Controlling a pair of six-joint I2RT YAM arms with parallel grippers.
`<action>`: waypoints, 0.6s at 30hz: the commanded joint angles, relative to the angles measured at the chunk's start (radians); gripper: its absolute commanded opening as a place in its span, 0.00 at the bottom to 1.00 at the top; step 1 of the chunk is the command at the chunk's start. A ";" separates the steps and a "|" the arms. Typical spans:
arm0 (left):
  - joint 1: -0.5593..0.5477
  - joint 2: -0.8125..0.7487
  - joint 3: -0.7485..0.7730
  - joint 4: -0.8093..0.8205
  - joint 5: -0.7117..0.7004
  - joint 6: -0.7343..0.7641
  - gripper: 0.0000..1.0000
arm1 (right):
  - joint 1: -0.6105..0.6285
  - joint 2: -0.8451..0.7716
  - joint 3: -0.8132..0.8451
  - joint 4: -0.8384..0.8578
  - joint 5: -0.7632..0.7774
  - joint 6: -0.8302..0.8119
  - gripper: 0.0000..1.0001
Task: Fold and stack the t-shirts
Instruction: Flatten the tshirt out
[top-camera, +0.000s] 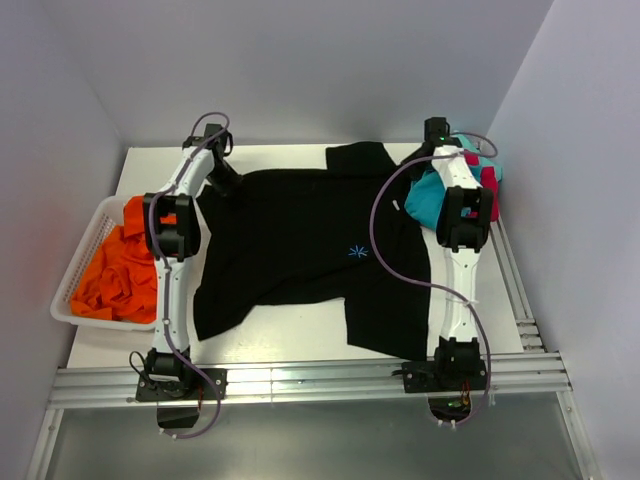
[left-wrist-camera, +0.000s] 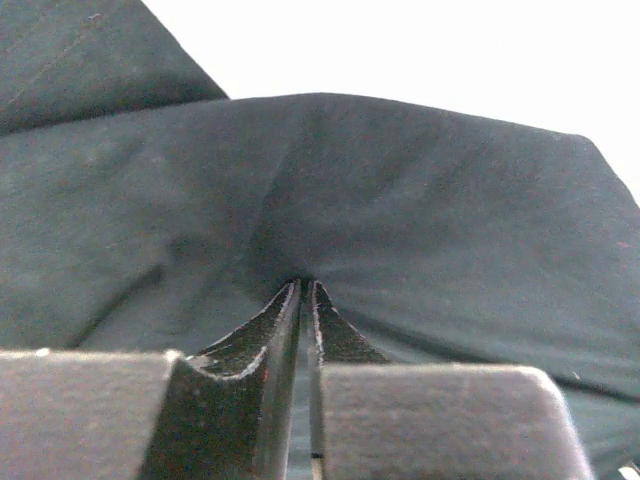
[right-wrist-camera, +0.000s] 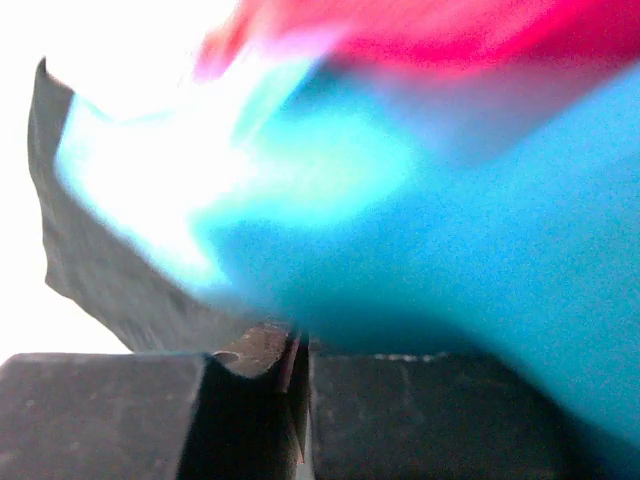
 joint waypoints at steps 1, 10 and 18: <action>-0.031 0.136 0.022 0.137 0.102 0.015 0.16 | -0.064 0.007 0.037 -0.043 0.155 -0.019 0.00; -0.047 0.045 0.058 0.295 0.168 0.056 0.60 | -0.091 0.010 -0.006 0.058 -0.089 -0.055 0.00; 0.050 -0.170 0.129 0.323 0.114 0.058 0.85 | -0.081 -0.104 0.022 0.178 -0.227 -0.019 0.41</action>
